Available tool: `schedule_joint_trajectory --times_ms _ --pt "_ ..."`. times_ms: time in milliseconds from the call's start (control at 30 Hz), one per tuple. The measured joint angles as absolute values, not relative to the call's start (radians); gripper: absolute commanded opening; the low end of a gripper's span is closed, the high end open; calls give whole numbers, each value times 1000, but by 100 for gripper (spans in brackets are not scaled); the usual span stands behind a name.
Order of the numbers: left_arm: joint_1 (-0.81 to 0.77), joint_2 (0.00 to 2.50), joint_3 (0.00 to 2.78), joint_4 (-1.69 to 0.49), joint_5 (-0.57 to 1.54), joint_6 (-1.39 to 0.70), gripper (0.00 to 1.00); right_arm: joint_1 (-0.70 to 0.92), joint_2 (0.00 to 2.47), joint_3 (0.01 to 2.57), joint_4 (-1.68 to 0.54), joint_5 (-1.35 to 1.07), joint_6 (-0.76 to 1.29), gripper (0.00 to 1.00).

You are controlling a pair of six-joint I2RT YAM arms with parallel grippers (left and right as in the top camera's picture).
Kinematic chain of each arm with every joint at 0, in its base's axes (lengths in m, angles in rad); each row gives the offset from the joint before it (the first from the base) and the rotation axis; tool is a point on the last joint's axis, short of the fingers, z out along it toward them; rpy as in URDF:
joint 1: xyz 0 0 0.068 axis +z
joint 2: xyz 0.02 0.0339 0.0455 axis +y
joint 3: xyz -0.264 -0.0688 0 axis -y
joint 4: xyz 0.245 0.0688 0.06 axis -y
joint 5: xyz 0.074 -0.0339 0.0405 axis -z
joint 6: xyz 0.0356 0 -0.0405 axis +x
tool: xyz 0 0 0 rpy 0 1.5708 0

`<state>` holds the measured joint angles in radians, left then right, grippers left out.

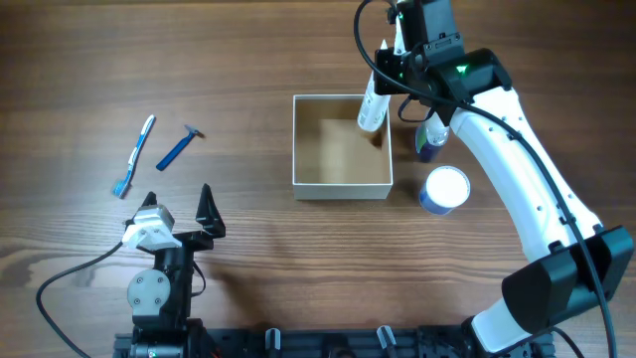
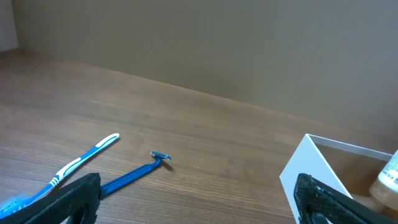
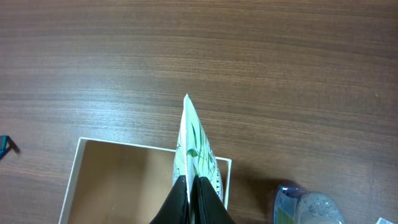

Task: Pack container
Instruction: 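Carry the tube over the box and lower it upright inside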

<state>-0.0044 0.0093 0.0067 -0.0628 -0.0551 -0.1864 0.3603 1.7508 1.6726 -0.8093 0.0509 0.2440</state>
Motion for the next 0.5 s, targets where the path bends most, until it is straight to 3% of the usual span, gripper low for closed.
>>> schedule_joint_trajectory --times_ms 500 --pt "-4 9 7 -63 -55 -186 100 360 1750 1672 -819 54 237 27"
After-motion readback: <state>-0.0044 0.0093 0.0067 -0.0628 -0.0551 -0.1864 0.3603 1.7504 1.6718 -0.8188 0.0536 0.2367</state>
